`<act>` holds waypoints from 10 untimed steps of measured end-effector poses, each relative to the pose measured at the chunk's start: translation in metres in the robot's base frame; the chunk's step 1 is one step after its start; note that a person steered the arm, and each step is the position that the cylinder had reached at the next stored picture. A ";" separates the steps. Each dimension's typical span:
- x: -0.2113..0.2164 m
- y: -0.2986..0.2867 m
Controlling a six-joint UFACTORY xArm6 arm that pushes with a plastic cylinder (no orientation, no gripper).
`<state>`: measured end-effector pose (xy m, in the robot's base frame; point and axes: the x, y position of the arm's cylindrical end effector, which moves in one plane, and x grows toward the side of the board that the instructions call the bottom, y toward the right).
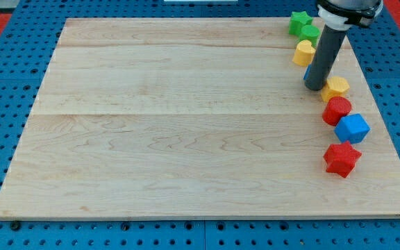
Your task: Put the blue triangle at the top side of the yellow hexagon
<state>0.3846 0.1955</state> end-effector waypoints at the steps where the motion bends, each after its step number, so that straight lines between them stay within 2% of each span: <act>1: -0.002 -0.013; 2: -0.008 -0.033; 7: -0.030 -0.033; 10: -0.029 -0.002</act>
<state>0.3560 0.1939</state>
